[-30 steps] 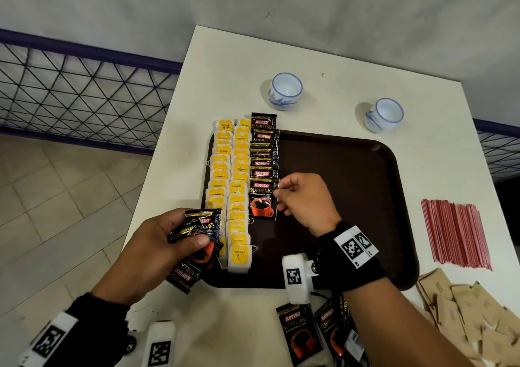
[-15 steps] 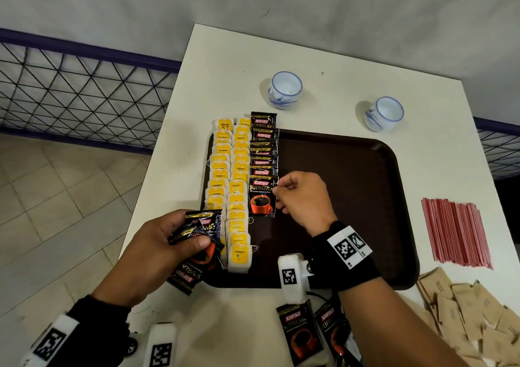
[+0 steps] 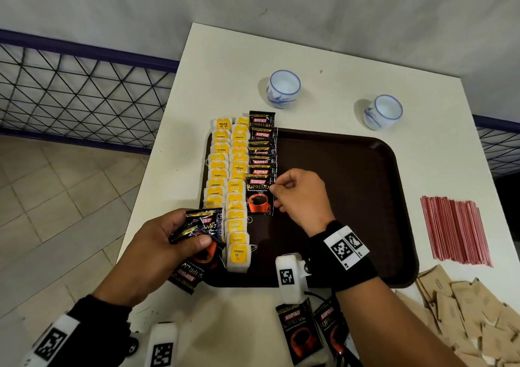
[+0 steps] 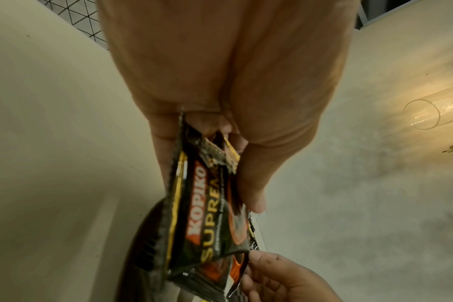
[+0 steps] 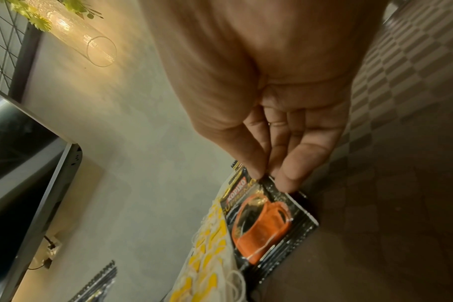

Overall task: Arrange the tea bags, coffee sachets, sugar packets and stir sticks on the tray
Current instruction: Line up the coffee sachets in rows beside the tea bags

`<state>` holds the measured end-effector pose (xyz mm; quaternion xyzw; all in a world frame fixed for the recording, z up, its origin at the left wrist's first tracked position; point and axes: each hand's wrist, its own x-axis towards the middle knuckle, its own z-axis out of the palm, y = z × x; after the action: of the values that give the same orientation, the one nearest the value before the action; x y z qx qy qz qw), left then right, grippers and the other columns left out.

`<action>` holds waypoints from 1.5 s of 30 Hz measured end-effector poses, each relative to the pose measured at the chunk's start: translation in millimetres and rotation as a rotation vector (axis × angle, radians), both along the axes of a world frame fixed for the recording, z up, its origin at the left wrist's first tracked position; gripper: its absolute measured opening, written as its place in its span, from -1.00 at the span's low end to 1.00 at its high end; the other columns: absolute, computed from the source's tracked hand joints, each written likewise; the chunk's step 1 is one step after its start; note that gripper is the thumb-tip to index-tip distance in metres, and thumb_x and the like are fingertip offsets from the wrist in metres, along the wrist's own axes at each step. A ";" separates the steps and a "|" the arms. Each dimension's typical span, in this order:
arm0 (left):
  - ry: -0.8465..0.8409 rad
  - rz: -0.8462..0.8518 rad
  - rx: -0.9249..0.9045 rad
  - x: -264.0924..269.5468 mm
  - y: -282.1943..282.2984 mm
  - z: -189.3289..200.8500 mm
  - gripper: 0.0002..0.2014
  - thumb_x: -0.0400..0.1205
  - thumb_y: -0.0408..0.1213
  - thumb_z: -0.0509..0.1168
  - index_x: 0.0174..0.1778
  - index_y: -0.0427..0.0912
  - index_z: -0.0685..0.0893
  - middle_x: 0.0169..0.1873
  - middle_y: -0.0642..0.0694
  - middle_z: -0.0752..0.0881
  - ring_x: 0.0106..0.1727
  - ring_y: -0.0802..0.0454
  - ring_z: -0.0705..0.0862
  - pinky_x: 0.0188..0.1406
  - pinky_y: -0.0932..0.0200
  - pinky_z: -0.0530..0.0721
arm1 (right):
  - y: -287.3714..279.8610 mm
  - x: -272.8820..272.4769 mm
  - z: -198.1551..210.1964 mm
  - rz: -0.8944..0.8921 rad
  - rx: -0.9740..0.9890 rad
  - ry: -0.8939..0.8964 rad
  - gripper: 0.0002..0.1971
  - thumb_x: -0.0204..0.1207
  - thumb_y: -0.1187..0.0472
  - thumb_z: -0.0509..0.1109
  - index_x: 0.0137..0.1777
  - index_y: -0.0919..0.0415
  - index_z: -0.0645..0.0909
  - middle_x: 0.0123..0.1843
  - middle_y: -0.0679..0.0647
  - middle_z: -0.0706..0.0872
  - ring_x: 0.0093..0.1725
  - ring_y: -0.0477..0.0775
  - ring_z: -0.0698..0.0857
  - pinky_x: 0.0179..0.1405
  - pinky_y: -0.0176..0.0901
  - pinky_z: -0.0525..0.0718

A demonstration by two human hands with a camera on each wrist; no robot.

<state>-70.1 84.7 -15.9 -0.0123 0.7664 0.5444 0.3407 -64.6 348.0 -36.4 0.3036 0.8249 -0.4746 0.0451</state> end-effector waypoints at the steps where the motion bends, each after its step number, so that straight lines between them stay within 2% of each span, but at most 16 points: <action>1: 0.001 0.002 -0.001 -0.2 -0.1 0.5 -0.69 0.56 -0.36 0.52 0.20 0.01 0.78 0.01 -0.01 0.89 0.00 -0.03 0.87 0.14 -0.11 0.77 | -0.3 0.5 0.4 -0.001 -0.001 0.001 -0.85 0.52 0.27 0.52 -0.23 0.04 0.68 -0.43 0.01 0.77 -0.40 -0.03 0.82 -0.18 0.11 0.85; 8: 0.004 -0.003 0.011 -0.7 1.6 5.7 -0.68 0.58 -0.39 0.49 0.21 0.00 0.77 0.02 0.01 0.89 0.01 -0.01 0.87 0.09 -0.01 0.76 | -0.8 5.4 0.3 -0.005 0.010 0.013 -0.85 0.51 0.21 0.53 -0.24 -0.02 0.66 -0.33 0.00 0.79 -0.31 -0.01 0.83 -0.14 0.16 0.84; 11: 0.004 -0.004 0.024 -1.6 3.4 7.1 -0.67 0.58 -0.39 0.49 0.23 -0.01 0.76 0.05 0.00 0.88 0.04 -0.02 0.87 0.15 -0.07 0.76 | -0.2 6.5 1.3 -0.022 0.010 0.027 -0.87 0.49 0.20 0.54 -0.23 -0.02 0.67 -0.30 0.00 0.79 -0.29 0.02 0.83 -0.13 0.18 0.84; 14: 0.014 -0.018 0.028 -2.9 5.5 8.5 -0.65 0.59 -0.36 0.49 0.28 0.01 0.75 0.09 -0.01 0.87 0.08 -0.04 0.86 0.25 -0.19 0.75 | 1.2 8.4 5.1 -0.052 -0.039 0.027 -0.87 0.51 0.26 0.53 -0.19 0.06 0.67 -0.30 0.05 0.79 -0.37 0.05 0.83 -0.19 0.20 0.84; 18: 0.039 -0.056 0.033 -4.2 9.9 11.6 -0.65 0.63 -0.35 0.46 0.30 0.06 0.74 0.13 0.03 0.86 0.13 -0.01 0.84 0.31 -0.26 0.70 | 2.0 13.3 15.9 -0.042 -0.048 0.073 -0.89 0.53 0.27 0.53 -0.15 0.06 0.68 -0.27 0.04 0.79 -0.35 0.01 0.83 -0.24 0.05 0.84; 22: 0.075 -0.111 0.040 -6.0 22.2 16.9 -0.59 0.64 -0.36 0.46 0.34 0.15 0.72 0.15 0.14 0.84 0.18 0.09 0.82 0.34 -0.13 0.69 | -11.6 20.5 30.4 0.111 -0.339 0.085 -0.89 0.51 0.34 0.56 -0.04 0.15 0.74 -0.19 0.10 0.80 -0.34 0.05 0.79 -0.51 -0.19 0.65; 24: 0.095 -0.116 0.051 -7.2 30.4 17.6 -0.57 0.61 -0.40 0.48 0.33 0.15 0.73 0.14 0.16 0.85 0.18 0.13 0.81 0.31 -0.06 0.70 | -18.9 23.8 33.6 0.172 -0.464 0.066 -0.88 0.51 0.38 0.55 -0.04 0.18 0.75 -0.25 0.06 0.80 -0.36 0.07 0.78 -0.58 -0.23 0.57; 28: 0.089 -0.092 0.081 -7.8 43.7 17.3 -0.53 0.56 -0.48 0.51 0.29 0.10 0.75 0.11 0.11 0.86 0.16 0.13 0.81 0.27 0.01 0.72 | -20.8 26.1 37.6 0.103 -0.561 0.048 -0.91 0.52 0.45 0.51 -0.10 0.26 0.71 -0.39 0.04 0.75 -0.47 0.04 0.73 -0.64 -0.26 0.53; 32: 0.036 0.009 0.113 -11.1 46.1 11.6 -0.51 0.50 -0.46 0.56 0.31 0.01 0.73 0.13 0.03 0.86 0.21 0.05 0.81 0.33 -0.11 0.71 | -15.2 25.8 40.5 0.024 -0.669 0.049 -0.90 0.54 0.48 0.48 -0.11 0.29 0.67 -0.38 0.16 0.72 -0.47 0.08 0.75 -0.60 -0.24 0.61; 35: 0.036 0.035 0.088 -10.7 43.5 8.7 -0.59 0.53 -0.44 0.55 0.21 0.10 0.76 0.07 0.10 0.88 0.12 0.10 0.84 0.24 -0.07 0.76 | -9.9 24.9 41.4 0.010 -0.634 0.081 -0.91 0.57 0.48 0.45 -0.10 0.31 0.66 -0.39 0.15 0.72 -0.45 0.09 0.76 -0.57 -0.23 0.65; 37: 0.041 0.051 0.070 -10.3 38.9 7.5 -0.63 0.55 -0.43 0.53 0.18 0.08 0.78 0.04 0.11 0.88 0.07 0.09 0.86 0.19 -0.07 0.78 | -3.1 23.7 40.2 -0.018 -0.595 0.102 -0.91 0.58 0.48 0.44 -0.11 0.31 0.66 -0.40 0.14 0.72 -0.45 0.09 0.76 -0.57 -0.23 0.66; 45: -0.007 0.165 0.071 -7.2 9.8 2.9 -0.68 0.57 -0.42 0.49 0.18 0.00 0.78 0.02 -0.05 0.89 0.02 -0.11 0.87 0.13 -0.21 0.79 | 21.4 29.0 20.6 -0.071 -0.479 0.028 -0.97 0.59 0.46 0.43 -0.03 0.38 0.64 -0.38 0.21 0.71 -0.45 0.10 0.77 -0.55 -0.22 0.68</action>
<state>-77.2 94.6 -13.0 -0.0651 0.7419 0.5973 0.2977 -35.6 369.4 -15.8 0.3063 0.6782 -0.6623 0.0876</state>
